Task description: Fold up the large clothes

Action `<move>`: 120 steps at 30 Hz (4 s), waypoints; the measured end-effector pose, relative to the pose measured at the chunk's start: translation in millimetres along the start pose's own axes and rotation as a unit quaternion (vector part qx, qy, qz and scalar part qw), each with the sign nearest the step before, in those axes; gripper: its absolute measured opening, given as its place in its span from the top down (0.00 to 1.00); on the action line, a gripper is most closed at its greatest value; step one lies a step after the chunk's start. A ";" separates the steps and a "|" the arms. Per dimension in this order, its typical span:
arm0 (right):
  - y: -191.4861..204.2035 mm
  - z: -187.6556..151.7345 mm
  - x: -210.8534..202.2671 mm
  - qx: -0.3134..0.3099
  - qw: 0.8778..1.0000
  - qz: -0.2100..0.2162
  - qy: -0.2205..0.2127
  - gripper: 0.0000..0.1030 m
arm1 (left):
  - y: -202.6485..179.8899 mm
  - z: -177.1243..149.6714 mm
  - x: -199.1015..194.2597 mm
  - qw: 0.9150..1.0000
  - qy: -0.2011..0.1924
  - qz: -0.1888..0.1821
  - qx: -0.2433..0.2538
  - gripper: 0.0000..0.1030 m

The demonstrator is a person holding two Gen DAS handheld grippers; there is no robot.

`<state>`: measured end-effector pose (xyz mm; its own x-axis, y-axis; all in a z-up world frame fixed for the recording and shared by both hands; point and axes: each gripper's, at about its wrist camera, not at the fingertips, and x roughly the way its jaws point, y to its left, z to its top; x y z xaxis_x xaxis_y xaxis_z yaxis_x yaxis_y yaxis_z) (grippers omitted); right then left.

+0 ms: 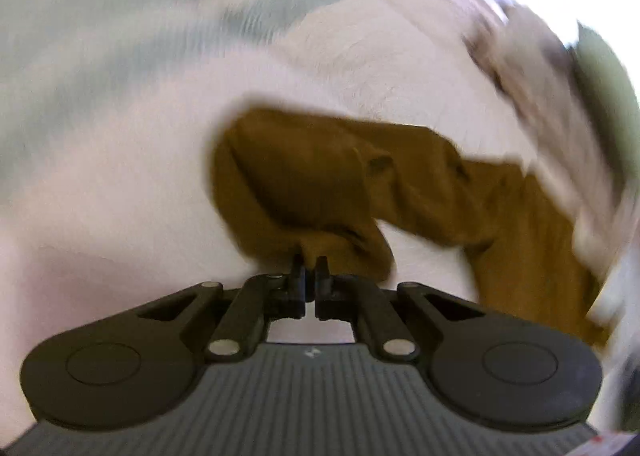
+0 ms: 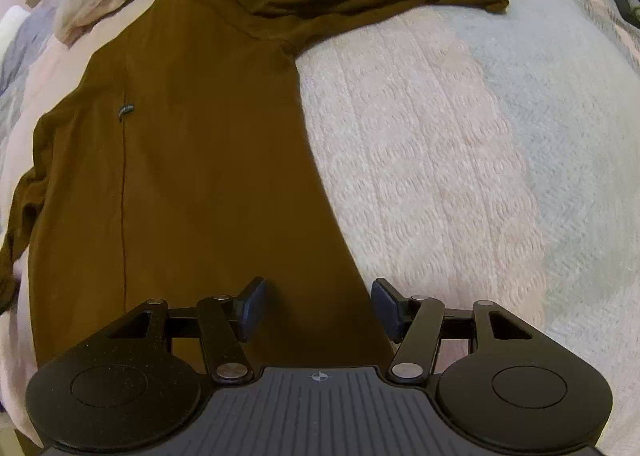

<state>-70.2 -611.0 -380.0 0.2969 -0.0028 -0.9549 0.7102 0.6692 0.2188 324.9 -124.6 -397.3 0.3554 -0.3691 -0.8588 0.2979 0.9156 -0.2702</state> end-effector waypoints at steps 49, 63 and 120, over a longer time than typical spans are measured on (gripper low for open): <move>-110.3 138.4 -18.2 -0.059 0.971 -0.033 -0.228 0.46 | -75.1 -12.0 -40.8 0.993 0.006 0.111 0.035 0.76; -214.4 167.0 23.8 0.127 0.955 0.123 -0.240 0.96 | -244.0 -55.2 17.5 0.996 0.056 0.025 0.070 0.73; -433.4 34.3 -46.4 0.463 0.829 0.149 -0.275 0.99 | -310.0 -150.3 -4.1 0.988 0.092 0.026 0.125 0.68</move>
<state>-369.9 -926.4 -423.7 0.6134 -0.4487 -0.6500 0.6626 -0.1556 0.7327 97.9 -382.9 -375.5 0.2160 -0.2665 -0.9393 0.5004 0.8563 -0.1278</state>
